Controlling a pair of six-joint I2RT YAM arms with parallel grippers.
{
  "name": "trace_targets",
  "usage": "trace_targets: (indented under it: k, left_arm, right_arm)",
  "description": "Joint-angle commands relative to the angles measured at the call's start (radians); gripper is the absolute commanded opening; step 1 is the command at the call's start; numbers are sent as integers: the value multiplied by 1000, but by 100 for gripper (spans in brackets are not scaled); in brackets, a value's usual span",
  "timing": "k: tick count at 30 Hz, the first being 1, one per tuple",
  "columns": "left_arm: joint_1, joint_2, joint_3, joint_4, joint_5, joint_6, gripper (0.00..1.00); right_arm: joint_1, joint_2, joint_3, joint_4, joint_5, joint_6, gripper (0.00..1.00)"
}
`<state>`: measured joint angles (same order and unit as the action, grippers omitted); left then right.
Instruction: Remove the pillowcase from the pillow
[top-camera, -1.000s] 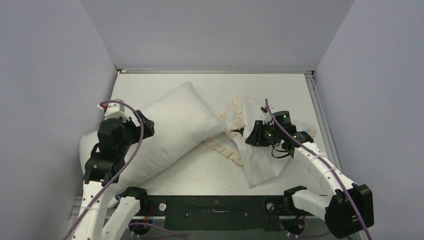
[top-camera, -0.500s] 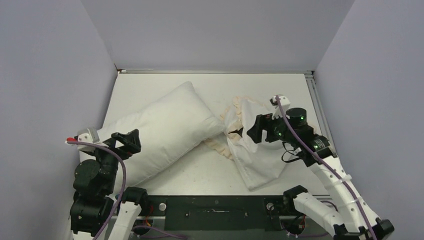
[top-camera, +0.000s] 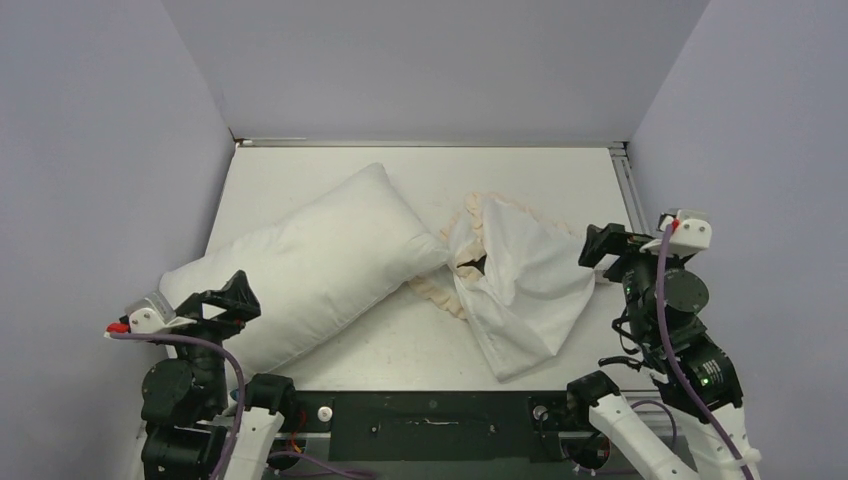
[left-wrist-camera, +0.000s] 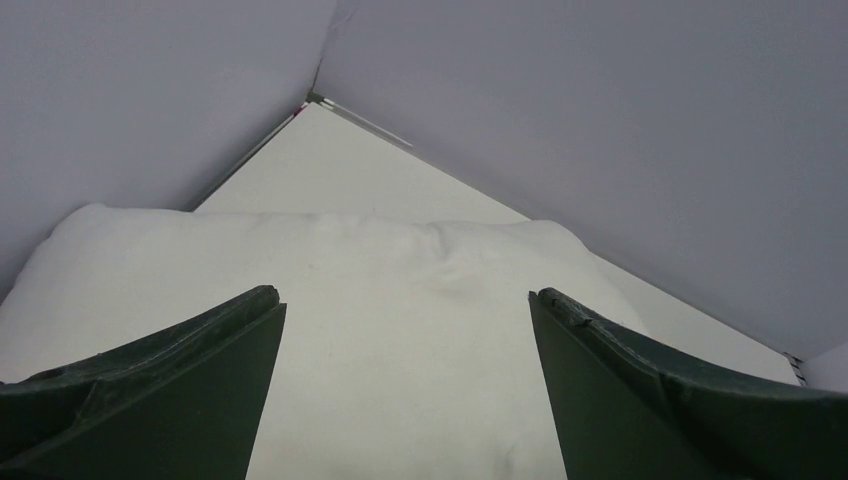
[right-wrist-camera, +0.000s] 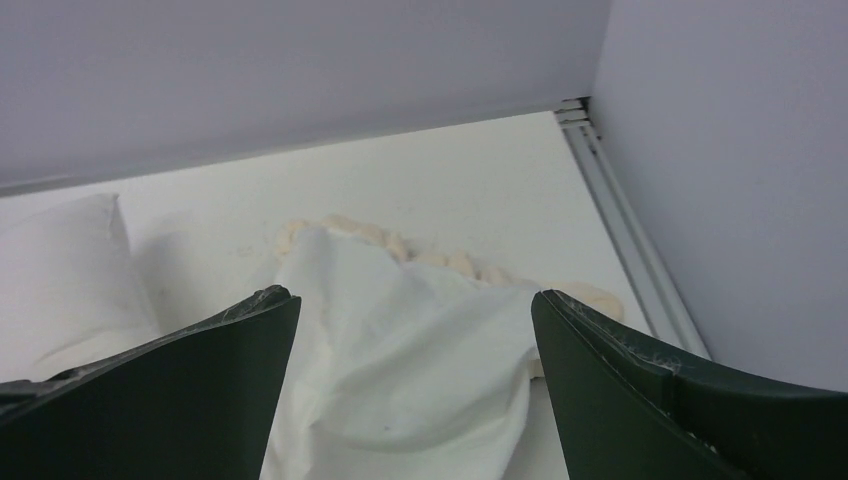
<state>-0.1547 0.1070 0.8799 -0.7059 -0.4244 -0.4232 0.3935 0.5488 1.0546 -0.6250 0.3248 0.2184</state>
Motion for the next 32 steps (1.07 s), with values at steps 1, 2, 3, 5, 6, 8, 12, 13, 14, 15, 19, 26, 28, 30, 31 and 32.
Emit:
trace_targets:
  k: [1,2,3,5,6,8,12,13,14,15,19,26,28,30,31,32]
  left_arm:
    - [-5,-32,-69,56,-90,29,96]
    - [-7,-40,-89,69,-96,30,96]
    - [-9,-49,-108,84,-101,29,96]
    - [-11,-67,-149,126,-102,26,96]
    - [-12,-72,-166,145,-103,25,96]
    - [-13,-81,-192,171,-102,29,96]
    - [-13,-72,-203,170,-118,38,96]
    - [-15,-70,-206,170,-118,38,96]
    - [-19,-66,-207,170,-115,39,96]
    - [-22,-65,-207,172,-115,39,96]
    - [-40,-63,-212,175,-126,46,96]
    - [-65,-58,-216,182,-140,49,96]
    - [-68,-52,-217,184,-141,50,96]
    - [-70,-48,-217,186,-140,52,96]
    - [-69,-47,-217,188,-141,53,96]
    - [-68,-47,-217,187,-143,53,96]
  right_arm:
    - [1,-78,-59,70,302,-9,90]
    - [2,-94,-75,77,335,-9,90]
    - [2,-109,-89,83,364,-5,90]
    - [2,-132,-125,103,394,-4,90]
    - [2,-140,-142,118,398,-6,90]
    - [2,-141,-165,132,407,-7,90]
    - [2,-109,-184,148,421,-6,90]
    - [2,-99,-191,153,419,-5,90]
    - [2,-91,-200,159,420,-2,90]
    - [2,-88,-214,168,420,1,90]
    - [2,-99,-258,193,407,1,90]
    - [2,-127,-277,190,415,2,90]
    - [2,-127,-280,190,415,0,90]
    - [2,-127,-281,192,417,-1,90]
    - [1,-130,-284,197,416,-1,90]
    - [1,-132,-286,202,415,-3,90]
